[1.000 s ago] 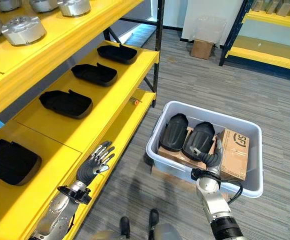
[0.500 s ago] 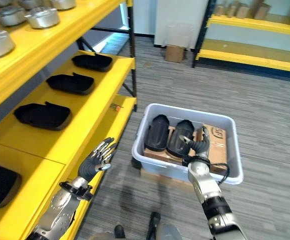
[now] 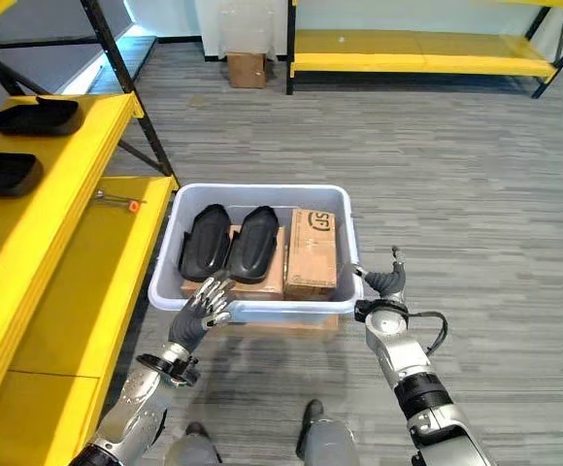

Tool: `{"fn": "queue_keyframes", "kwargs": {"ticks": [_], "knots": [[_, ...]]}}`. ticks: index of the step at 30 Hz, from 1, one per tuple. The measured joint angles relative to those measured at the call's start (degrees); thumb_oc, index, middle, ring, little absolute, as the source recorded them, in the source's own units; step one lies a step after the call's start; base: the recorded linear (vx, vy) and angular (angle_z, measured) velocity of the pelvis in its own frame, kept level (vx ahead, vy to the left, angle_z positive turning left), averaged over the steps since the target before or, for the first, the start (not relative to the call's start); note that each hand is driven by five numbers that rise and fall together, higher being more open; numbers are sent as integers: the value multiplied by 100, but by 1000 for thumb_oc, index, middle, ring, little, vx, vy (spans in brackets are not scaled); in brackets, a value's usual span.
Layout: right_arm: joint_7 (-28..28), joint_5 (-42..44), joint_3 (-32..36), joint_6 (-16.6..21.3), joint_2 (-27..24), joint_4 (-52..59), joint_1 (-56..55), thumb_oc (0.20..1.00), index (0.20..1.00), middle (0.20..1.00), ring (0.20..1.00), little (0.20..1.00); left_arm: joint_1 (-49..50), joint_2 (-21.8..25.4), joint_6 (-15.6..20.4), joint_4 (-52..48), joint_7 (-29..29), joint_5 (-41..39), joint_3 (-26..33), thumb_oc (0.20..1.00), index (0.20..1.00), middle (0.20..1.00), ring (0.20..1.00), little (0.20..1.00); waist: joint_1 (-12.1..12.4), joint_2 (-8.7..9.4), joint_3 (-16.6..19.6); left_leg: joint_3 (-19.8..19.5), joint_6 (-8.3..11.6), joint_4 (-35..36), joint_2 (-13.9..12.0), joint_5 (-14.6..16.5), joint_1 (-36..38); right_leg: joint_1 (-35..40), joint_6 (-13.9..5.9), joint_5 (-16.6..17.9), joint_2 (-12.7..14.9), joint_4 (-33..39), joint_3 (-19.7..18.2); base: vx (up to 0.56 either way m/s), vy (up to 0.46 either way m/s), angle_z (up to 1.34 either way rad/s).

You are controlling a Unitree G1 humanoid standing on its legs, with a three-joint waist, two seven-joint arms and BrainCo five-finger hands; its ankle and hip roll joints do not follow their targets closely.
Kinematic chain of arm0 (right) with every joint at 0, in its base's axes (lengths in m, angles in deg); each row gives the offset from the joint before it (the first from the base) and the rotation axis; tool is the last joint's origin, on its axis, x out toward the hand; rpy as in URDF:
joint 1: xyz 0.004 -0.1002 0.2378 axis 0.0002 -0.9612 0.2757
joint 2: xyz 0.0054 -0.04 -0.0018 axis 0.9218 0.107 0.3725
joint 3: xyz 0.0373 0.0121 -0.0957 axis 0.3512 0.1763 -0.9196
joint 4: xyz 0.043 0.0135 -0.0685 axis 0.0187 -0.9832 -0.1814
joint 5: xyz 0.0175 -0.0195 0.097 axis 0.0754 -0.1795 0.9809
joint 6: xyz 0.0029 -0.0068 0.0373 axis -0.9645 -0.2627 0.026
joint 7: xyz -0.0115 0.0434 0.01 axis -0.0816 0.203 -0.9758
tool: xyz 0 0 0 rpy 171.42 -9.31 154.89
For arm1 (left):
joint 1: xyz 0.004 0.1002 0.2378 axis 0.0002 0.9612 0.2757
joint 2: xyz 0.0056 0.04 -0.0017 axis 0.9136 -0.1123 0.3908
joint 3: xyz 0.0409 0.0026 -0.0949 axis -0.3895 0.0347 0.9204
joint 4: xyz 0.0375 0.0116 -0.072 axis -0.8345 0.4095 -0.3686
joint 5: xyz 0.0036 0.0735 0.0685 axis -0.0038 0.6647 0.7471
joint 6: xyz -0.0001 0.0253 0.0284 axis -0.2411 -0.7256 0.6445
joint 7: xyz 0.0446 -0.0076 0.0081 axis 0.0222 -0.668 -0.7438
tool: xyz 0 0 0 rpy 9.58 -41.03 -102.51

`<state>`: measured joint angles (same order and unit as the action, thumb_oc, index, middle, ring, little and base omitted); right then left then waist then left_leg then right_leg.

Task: Move parts from the plastic box to the shelf.

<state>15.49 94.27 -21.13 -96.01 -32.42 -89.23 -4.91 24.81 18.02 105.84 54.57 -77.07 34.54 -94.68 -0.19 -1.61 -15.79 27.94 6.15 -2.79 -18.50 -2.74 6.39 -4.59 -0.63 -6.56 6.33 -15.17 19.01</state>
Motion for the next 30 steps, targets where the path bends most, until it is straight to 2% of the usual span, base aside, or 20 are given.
{"fn": "queue_keyframes", "kwargs": {"ticks": [3,6,11,14,18,24,26,30], "knots": [[105,-9,25,4,-10,-23,290,1000,1000,1000,1000,1000,-1,120,-36,0,0,89,-76,1000,1000,1000,1000,1000,29,-51,19,-16,-30,-13,73,83,30,-89,6,-128,108,-177,-18,108,-16,2],[210,-30,16,17,-12,-222,810,1000,1000,1000,1000,1000,-22,207,-124,0,-8,84,-177,1000,1000,1000,1000,1000,137,-98,4,-17,34,-39,274,146,-5,-280,-106,-265,381,-542,-88,94,43,4],[374,-158,-68,51,-5,-141,1126,1000,1000,1000,1000,1000,-22,231,-159,1,-146,69,-288,1000,1000,1000,1000,1000,221,-164,-25,-31,40,-33,461,144,-149,-409,-168,-187,566,-575,-113,41,82,3],[424,-366,-123,166,-5,298,1171,1000,1000,1000,1000,1000,-45,231,-158,1,-259,49,-358,1000,1000,1000,1000,1000,240,-264,-133,-34,7,-28,554,164,-170,-400,-222,-121,645,-538,-128,28,105,-1],[427,-601,-215,244,37,733,1333,1000,1000,1000,1000,1000,-262,238,-146,-4,-435,47,-370,1000,1000,1000,1000,1000,246,-321,-432,-78,-5,-42,626,179,-272,-463,-257,-72,733,-516,-120,10,93,7],[438,-618,-277,144,125,777,1675,1000,1000,1000,1000,1000,-494,268,-151,-9,-537,-86,-478,1000,1000,1000,1000,1000,315,-331,-826,-193,-25,-185,724,187,-606,-670,-293,79,866,-500,-91,-18,43,8],[449,-484,-282,-1,183,552,1847,1000,1000,1000,1000,1000,-582,347,-155,-10,-606,-117,-529,1000,1000,1000,1000,1000,324,-332,-938,-229,-44,-262,749,198,-753,-771,-308,118,919,-493,-83,-63,27,7],[424,-220,-213,-61,242,-486,2274,1000,1000,1000,1000,1000,-975,407,-201,-75,-648,-171,-594,1000,1000,1000,1000,1000,438,-361,-1354,-342,-108,-513,768,235,-1086,-958,-293,219,995,-534,-56,-87,42,9]]}}
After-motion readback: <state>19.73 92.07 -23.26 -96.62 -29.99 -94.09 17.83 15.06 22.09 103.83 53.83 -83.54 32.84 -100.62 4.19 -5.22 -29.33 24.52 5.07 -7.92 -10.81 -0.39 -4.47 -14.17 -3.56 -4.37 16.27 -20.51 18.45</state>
